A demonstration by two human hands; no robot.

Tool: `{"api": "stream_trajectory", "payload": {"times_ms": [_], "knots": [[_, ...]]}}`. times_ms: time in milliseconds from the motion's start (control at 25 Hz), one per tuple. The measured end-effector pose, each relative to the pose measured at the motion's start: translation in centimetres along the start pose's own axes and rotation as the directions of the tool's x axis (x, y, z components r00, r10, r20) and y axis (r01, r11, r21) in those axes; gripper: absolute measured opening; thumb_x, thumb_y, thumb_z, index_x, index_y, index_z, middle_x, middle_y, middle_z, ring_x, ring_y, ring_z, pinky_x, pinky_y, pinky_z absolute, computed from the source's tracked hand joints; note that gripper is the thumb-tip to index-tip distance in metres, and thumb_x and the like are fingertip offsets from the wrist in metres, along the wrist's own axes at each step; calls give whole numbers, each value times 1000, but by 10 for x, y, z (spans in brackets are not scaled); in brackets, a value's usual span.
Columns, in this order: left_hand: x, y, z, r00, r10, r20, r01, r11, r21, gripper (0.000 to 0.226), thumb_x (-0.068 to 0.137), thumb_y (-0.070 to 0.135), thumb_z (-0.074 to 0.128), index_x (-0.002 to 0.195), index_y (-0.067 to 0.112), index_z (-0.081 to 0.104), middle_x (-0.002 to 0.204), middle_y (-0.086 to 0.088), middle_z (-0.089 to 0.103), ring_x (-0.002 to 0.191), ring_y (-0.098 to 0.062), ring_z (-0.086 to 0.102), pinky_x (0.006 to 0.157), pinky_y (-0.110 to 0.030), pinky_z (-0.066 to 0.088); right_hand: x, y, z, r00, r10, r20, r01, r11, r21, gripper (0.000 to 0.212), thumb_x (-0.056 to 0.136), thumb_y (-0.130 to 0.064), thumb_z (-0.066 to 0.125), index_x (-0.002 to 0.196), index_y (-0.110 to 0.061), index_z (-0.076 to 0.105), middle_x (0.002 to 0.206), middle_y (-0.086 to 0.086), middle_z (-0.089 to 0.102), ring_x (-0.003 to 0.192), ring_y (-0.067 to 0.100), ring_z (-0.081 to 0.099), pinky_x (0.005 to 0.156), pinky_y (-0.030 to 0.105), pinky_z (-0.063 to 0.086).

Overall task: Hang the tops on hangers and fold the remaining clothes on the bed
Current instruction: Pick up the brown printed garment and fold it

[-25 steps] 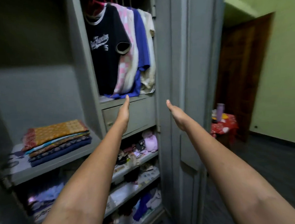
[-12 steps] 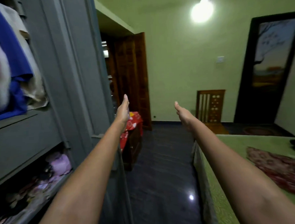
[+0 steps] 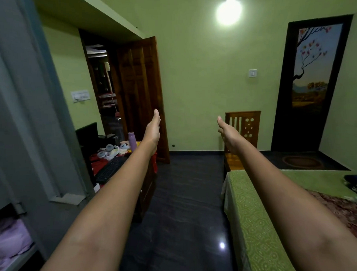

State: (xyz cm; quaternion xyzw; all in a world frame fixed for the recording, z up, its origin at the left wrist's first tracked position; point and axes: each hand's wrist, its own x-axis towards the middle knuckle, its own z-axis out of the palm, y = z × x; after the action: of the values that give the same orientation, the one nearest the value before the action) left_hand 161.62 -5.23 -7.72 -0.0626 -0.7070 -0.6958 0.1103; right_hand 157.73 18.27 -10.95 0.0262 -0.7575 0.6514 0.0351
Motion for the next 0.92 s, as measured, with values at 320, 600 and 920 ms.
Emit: {"api": "stream_trajectory", "payload": {"times_ms": [320,600,920], "knots": [[160,-45,65,1000,-23,-6,23,1000,-21,60,102,48,21,147,11,31,151,-3,35,139,-18,32,93,-19,26,191,6,-32,1000,4,24,-3,999,-47,79,92,-66,32,152,-18,17,159,6,18,146,25,16,117,44,12],[349,-94,76,1000,15,-23,-15,1000,-16,64,100,53,22,149,12,26,151,2,33,140,-16,28,108,-25,25,362,39,-46,999,6,-34,-8,998,-61,89,85,-73,37,152,-17,18,159,6,18,145,27,17,117,47,14],[593,-120,121,996,10,86,-11,1000,13,77,92,68,25,151,18,23,157,-3,23,145,-23,19,119,-44,15,556,28,-89,984,-47,-170,36,997,-70,76,93,-62,36,152,-17,20,158,4,19,145,27,17,115,47,17]]}}
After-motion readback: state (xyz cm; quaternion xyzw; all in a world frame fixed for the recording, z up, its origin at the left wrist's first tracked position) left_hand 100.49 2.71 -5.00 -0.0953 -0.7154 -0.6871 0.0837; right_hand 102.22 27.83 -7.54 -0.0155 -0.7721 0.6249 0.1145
